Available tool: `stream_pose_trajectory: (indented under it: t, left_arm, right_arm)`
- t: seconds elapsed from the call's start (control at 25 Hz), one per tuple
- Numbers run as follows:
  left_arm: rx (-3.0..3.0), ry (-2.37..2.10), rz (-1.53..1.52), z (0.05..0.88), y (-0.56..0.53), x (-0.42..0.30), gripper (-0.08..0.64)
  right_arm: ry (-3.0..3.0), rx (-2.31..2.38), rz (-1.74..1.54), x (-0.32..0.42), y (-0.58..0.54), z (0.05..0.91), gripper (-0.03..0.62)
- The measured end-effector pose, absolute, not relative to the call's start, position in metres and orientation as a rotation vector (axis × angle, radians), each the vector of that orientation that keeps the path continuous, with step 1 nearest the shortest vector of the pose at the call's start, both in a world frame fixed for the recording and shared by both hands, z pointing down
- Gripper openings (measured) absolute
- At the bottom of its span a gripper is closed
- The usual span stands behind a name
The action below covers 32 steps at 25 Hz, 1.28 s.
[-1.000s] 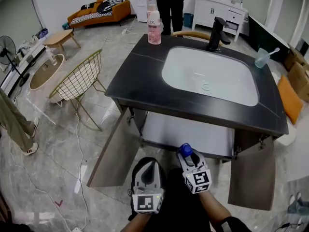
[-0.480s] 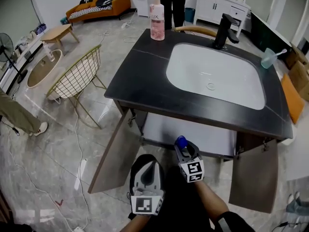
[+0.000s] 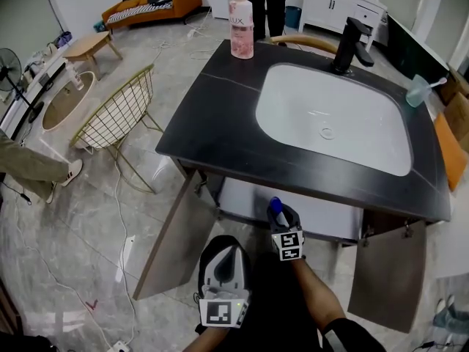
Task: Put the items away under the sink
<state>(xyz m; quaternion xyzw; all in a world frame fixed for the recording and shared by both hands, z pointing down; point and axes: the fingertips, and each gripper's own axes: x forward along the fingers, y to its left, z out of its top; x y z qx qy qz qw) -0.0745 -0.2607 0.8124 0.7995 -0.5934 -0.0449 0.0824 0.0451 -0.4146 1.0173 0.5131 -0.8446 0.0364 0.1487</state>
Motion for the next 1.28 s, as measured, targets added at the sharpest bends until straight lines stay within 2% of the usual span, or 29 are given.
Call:
stream_pose_trajectory:
  t: [1.28]
  left_arm:
    - [2.344, -1.806, -0.095, 0.827, -0.283, -0.090, 0.014]
  right_arm:
    - [-2.382, 1.442, 0.259, 0.038, -0.455, 1.105, 0.151]
